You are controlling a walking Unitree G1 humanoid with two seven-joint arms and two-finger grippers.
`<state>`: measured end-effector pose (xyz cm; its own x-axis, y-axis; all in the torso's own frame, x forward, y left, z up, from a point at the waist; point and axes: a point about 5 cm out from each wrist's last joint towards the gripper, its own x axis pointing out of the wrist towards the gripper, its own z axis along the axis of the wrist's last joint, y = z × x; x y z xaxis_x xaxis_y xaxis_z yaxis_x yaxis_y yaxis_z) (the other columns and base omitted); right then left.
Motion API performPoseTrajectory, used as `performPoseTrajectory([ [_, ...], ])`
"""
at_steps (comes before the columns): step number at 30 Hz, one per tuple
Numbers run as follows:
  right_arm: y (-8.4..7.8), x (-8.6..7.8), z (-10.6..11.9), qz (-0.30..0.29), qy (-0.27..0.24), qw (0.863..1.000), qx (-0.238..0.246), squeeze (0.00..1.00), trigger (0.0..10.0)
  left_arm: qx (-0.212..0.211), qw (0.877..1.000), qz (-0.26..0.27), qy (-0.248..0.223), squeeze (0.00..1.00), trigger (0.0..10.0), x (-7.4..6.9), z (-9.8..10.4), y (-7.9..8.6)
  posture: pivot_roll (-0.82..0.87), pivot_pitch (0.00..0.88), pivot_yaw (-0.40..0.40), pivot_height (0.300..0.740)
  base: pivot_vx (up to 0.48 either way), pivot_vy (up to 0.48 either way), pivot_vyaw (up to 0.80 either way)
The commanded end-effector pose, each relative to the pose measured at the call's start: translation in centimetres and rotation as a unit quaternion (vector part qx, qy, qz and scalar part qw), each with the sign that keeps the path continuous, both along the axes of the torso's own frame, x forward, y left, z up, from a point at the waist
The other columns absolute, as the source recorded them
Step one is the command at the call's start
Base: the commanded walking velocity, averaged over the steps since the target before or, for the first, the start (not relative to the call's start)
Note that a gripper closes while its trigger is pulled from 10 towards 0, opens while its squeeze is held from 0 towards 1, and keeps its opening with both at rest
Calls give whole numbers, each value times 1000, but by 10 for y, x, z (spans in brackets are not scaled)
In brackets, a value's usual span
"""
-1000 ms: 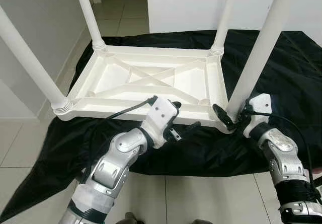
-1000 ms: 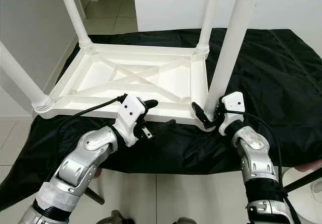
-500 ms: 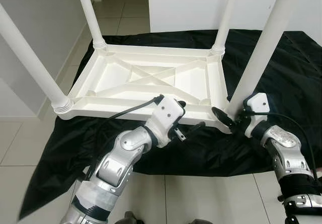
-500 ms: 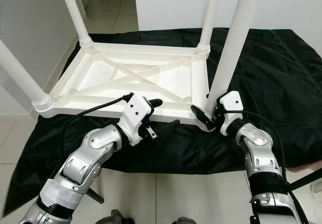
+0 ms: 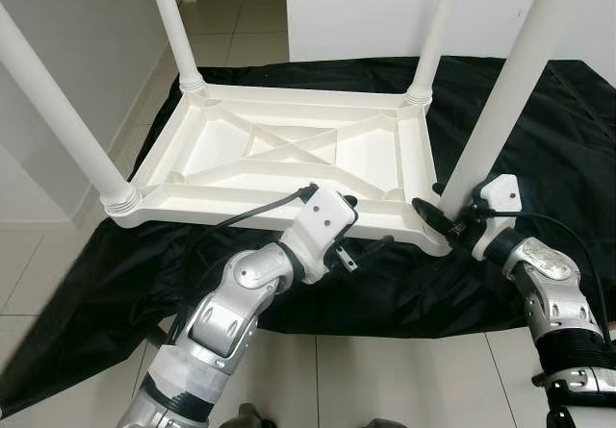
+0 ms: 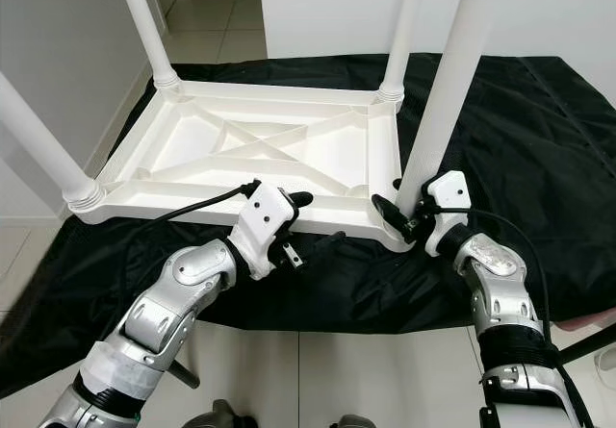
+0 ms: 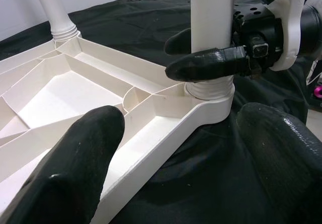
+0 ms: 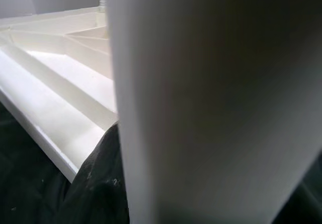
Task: Building children table
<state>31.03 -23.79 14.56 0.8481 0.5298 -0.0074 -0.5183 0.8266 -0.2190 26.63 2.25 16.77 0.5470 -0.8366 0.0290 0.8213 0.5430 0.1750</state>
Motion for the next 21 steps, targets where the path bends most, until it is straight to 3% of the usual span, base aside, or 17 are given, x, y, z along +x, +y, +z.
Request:
performPoseTrajectory([
  [1,-2,-3,-2,-24,8,1000,15,0,10000,5,1000,8,-8,0,10000,1,0,-1,-64,0,43,740,0,0,0],
  [4,0,-5,-3,-56,3,998,31,0,10000,4,1000,9,-10,0,10000,1,-1,-2,-64,0,42,740,0,0,0],
  [12,6,-7,-7,-143,-10,989,19,0,10000,3,1000,13,-13,0,10000,2,0,-2,-63,0,43,740,0,0,0],
  [16,15,-12,-3,-213,-25,976,34,0,10000,2,1000,17,-16,0,10000,2,1,-2,-60,0,41,740,0,0,0],
  [19,17,-13,-2,-228,-27,972,39,0,10000,1,1000,17,-16,0,10000,2,1,-1,-60,0,40,740,0,0,0],
  [21,23,-16,-2,-298,-26,952,65,0,10000,0,1000,18,-18,0,10000,2,1,-2,-60,0,40,740,0,0,0],
])
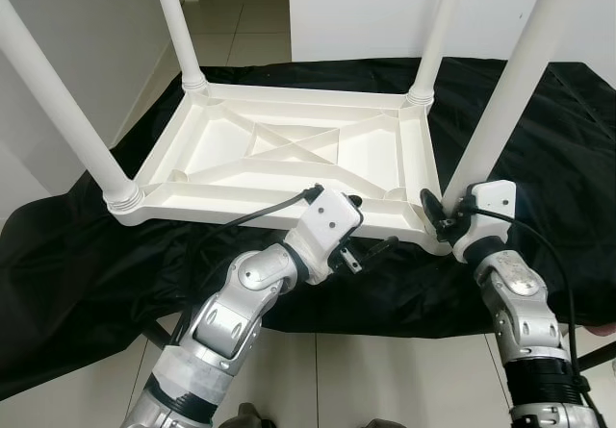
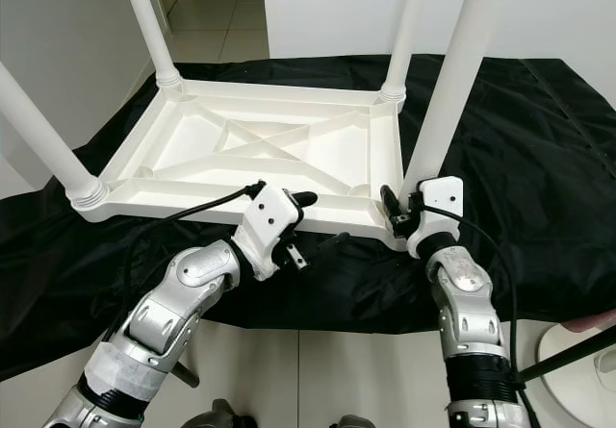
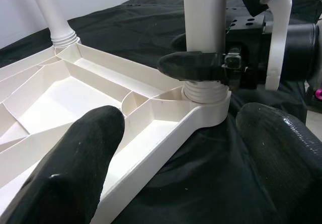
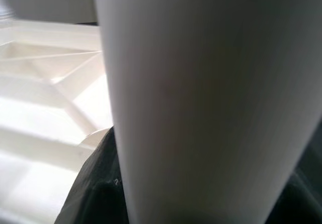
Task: Building children table
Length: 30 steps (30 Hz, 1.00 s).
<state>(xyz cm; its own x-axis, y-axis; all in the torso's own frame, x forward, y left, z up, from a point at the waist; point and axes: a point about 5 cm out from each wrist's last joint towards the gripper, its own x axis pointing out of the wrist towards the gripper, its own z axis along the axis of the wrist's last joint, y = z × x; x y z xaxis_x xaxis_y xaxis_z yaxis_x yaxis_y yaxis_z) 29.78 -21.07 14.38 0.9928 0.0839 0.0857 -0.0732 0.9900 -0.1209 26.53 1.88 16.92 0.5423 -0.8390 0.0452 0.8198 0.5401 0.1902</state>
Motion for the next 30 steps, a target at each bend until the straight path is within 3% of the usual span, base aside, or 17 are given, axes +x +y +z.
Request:
performPoseTrajectory([
  [1,-4,-4,-1,-68,5,998,7,0,10000,2,1000,20,-7,0,10000,3,0,2,-60,0,40,740,0,0,0],
  [2,-4,-4,-1,-68,5,998,7,0,10000,2,1000,20,-7,0,10000,3,0,2,-60,0,40,740,0,0,0],
  [4,8,-9,-3,-156,8,987,34,0,10000,0,1000,21,-7,0,10000,3,1,2,-59,0,40,740,0,0,0],
  [6,8,-9,-3,-156,8,987,34,0,10000,0,1000,21,-7,0,10000,3,1,2,-59,0,40,740,0,0,0],
  [7,16,-11,-6,-182,13,982,45,0,10000,0,1000,21,-8,0,10000,3,1,1,-56,0,39,740,0,0,0],
  [8,16,-11,-6,-182,13,982,45,0,10000,0,1000,21,-8,0,10000,3,1,1,-56,0,39,740,0,0,0],
  [11,36,-14,-10,-201,21,977,63,0,10000,-1,1000,24,-10,0,10000,4,2,1,-52,0,40,740,0,0,0],
  [17,32,-13,-6,-183,10,982,53,8,10000,-1,1000,26,-9,0,10000,3,2,2,-48,0,36,740,0,0,0],
  [18,28,-13,-4,-181,5,982,55,1000,10000,-1,1000,27,-9,0,10000,3,2,2,-47,0,36,740,0,0,0],
  [30,10,-13,12,-132,-26,990,42,1000,10000,-1,999,31,-11,0,10000,3,2,3,-45,0,37,740,0,0,0],
])
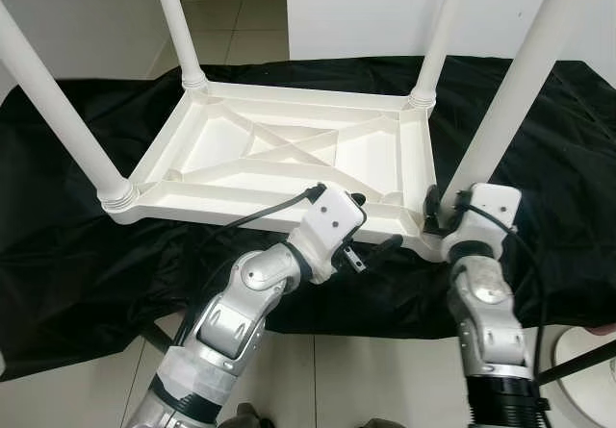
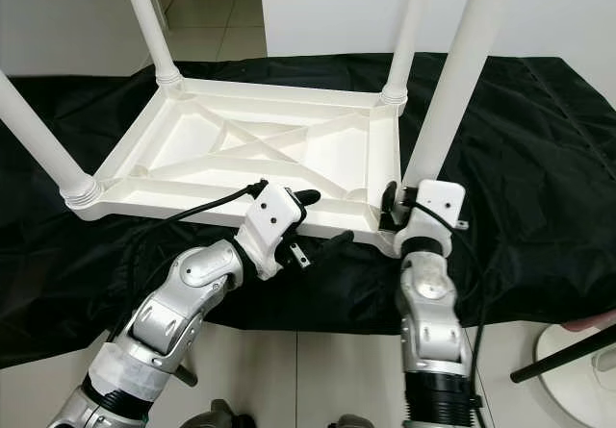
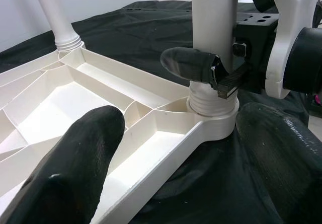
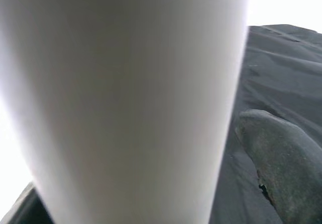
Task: Building children table
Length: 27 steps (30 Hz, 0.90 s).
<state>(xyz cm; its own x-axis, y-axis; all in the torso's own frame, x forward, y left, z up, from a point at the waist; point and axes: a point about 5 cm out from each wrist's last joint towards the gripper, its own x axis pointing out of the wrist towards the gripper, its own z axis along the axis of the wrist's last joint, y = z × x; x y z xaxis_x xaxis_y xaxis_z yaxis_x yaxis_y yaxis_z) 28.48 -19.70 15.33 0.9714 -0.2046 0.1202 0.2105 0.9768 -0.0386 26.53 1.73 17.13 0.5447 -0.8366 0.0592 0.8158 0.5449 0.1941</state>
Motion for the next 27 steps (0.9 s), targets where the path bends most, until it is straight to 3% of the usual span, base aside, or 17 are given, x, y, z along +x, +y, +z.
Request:
performPoseTrajectory([
  [1,-4,0,3,9,-6,1000,1,1000,10000,4,1000,29,-5,0,10000,3,0,5,-45,0,37,740,0,0,0],
  [2,-4,0,3,49,-5,999,-5,0,10000,4,1000,29,-4,0,10000,3,0,5,-49,0,43,740,0,0,0],
  [5,-5,-2,-1,184,13,981,-57,0,10000,6,1000,28,0,0,10000,3,0,5,-53,5,50,740,0,0,0],
  [9,-5,-3,-3,205,20,976,-68,0,10000,7,1000,27,1,0,10000,3,0,5,-53,5,50,740,0,0,0],
  [13,-14,1,-6,277,38,955,-102,0,10000,13,1000,22,8,0,10000,3,-1,6,-56,17,66,740,0,0,0],
  [20,-23,10,-7,314,58,939,-127,0,10000,21,1000,9,21,0,10000,0,-5,6,-45,21,65,740,0,0,0],
  [21,-25,13,-7,322,63,935,-138,0,9647,24,999,3,30,0,10000,-1,-8,6,-40,21,62,740,0,0,0],
  [22,-25,16,-8,328,68,931,-146,0,7176,28,999,0,34,0,10000,-2,-11,7,-37,21,60,740,0,0,0],
  [26,-26,17,-8,332,71,929,-149,0,7176,30,999,-2,36,0,10000,-3,-12,7,-37,21,60,740,0,0,0],
  [27,-27,19,-10,335,77,927,-153,0,0,36,999,-3,35,0,10000,-4,-14,7,-35,21,58,740,0,0,0],
])
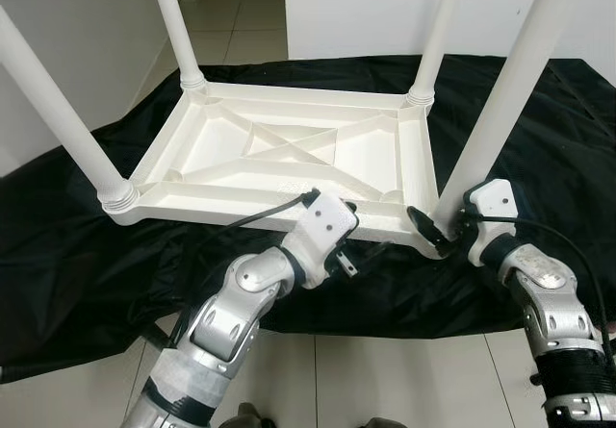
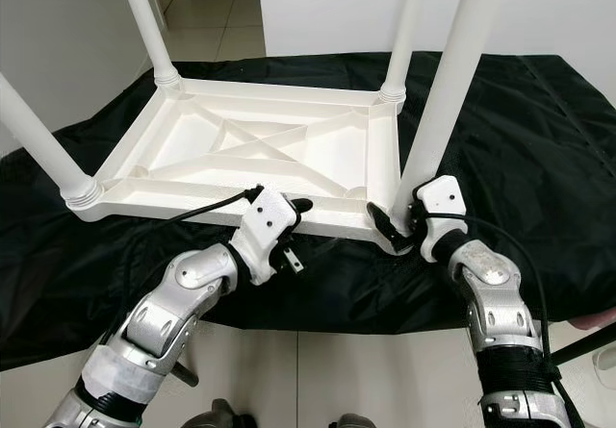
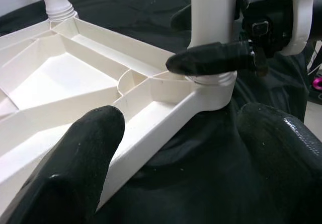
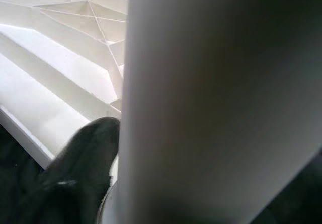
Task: Building children table
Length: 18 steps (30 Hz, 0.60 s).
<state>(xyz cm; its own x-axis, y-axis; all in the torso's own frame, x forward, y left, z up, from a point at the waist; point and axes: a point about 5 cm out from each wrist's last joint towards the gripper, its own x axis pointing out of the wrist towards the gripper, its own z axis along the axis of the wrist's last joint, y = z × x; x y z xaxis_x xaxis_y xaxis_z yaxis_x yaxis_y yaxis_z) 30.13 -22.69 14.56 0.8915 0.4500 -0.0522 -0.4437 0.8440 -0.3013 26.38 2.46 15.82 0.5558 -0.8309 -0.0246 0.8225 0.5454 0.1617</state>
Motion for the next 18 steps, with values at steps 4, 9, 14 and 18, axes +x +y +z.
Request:
performPoseTrajectory([
  [4,0,4,-6,15,17,1000,-13,0,0,17,1000,-6,-6,0,10000,-3,-3,0,-32,18,56,740,0,0,0],
  [9,-6,4,-9,9,26,1000,-7,0,0,14,1000,0,-11,0,10000,-1,-1,0,-37,13,60,740,0,0,0],
  [14,-8,4,-11,3,29,1000,-1,0,0,15,1000,1,-15,0,10000,0,0,0,-37,13,60,740,0,0,0],
  [18,-10,6,-12,-36,31,999,12,0,10000,14,1000,2,-18,0,10000,1,1,-1,-41,11,61,740,0,0,0],
])
